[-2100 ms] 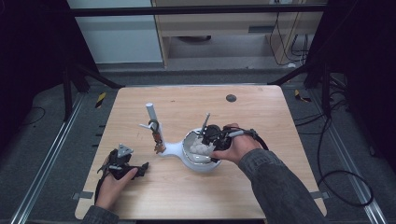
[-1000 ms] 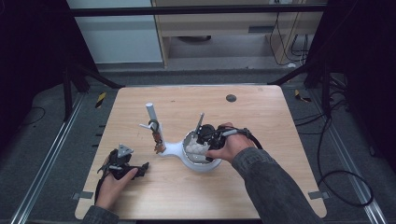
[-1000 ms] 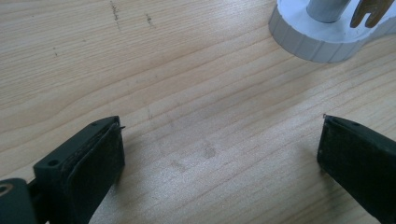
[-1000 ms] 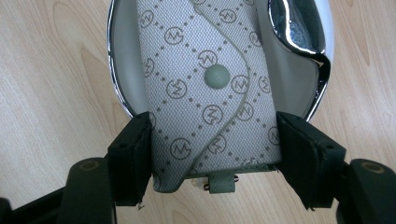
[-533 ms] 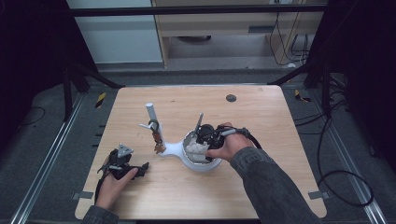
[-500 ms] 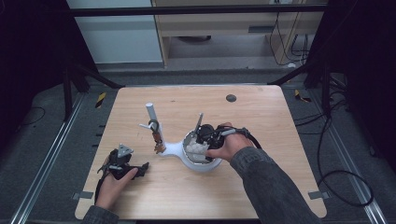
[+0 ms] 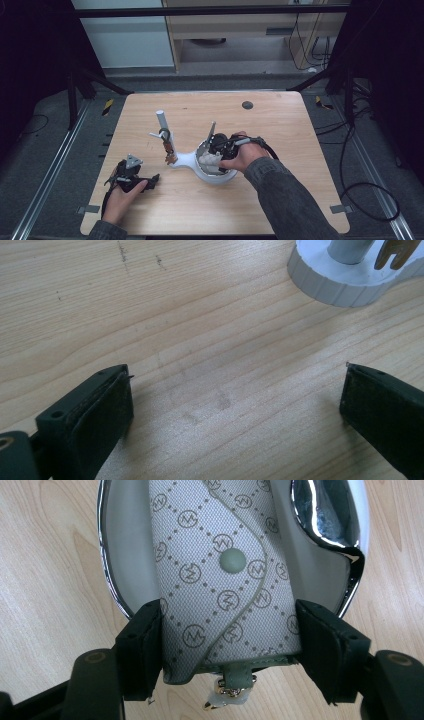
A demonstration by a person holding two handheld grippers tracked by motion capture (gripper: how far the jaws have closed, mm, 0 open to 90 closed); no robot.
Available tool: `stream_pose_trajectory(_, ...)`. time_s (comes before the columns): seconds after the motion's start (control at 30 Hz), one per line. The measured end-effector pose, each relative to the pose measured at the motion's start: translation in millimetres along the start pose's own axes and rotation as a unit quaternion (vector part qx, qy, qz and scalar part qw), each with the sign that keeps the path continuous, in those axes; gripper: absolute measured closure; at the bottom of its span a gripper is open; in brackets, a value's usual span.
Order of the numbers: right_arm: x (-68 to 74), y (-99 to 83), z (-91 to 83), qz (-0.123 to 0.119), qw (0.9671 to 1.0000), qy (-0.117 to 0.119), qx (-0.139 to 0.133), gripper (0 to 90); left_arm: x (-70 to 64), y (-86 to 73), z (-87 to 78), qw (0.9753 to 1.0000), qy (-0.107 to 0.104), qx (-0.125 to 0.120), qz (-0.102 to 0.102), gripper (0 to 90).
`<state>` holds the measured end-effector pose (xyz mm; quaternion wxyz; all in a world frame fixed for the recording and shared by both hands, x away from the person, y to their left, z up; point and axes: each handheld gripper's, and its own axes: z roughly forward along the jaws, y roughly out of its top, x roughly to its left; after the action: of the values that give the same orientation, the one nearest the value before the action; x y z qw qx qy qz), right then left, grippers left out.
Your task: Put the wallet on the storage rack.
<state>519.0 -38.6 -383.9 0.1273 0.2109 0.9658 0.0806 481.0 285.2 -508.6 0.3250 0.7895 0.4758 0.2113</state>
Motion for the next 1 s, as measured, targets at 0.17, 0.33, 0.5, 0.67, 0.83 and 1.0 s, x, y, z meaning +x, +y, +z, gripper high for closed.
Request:
stream_pose_trajectory(0.17, -0.2, 0.7, 0.8, 0.003, 1.0000, 0.000, 0.000, 31.7, 0.0, 0.0, 0.0, 1.0000, 0.000, 0.000, 0.000, 0.0)
stream_pose_trajectory(0.33, -0.3, -0.4, 3.0, 0.026, 0.9992, 0.016, -0.026, 20.9, 0.0, 0.0, 0.0, 1.0000, 0.000, 0.000, 0.000, 0.0)
stream_pose_trajectory(0.5, -0.2, -4.0, -1.1, 0.037, 0.9983, 0.020, -0.040, 21.8, -0.1, 0.0, 0.0, 1.0000, 0.000, 0.000, 0.001, 0.0)
stream_pose_trajectory(0.67, 0.2, -7.3, -5.2, 0.040, 0.9978, 0.024, -0.047, 21.6, -0.1, 0.0, 0.0, 1.0000, -0.001, 0.000, 0.000, 0.0)
stream_pose_trajectory(0.83, -0.9, -10.0, -8.1, 0.039, 0.9974, 0.026, -0.054, 21.5, -0.1, 0.0, 0.0, 1.0000, 0.000, 0.000, 0.000, 0.0)
stream_pose_trajectory(1.0, -1.1, -12.1, -9.6, 0.042, 0.9972, 0.025, -0.057, 21.3, -0.1, 0.0, 0.0, 1.0000, 0.000, 0.000, 0.001, 0.0)
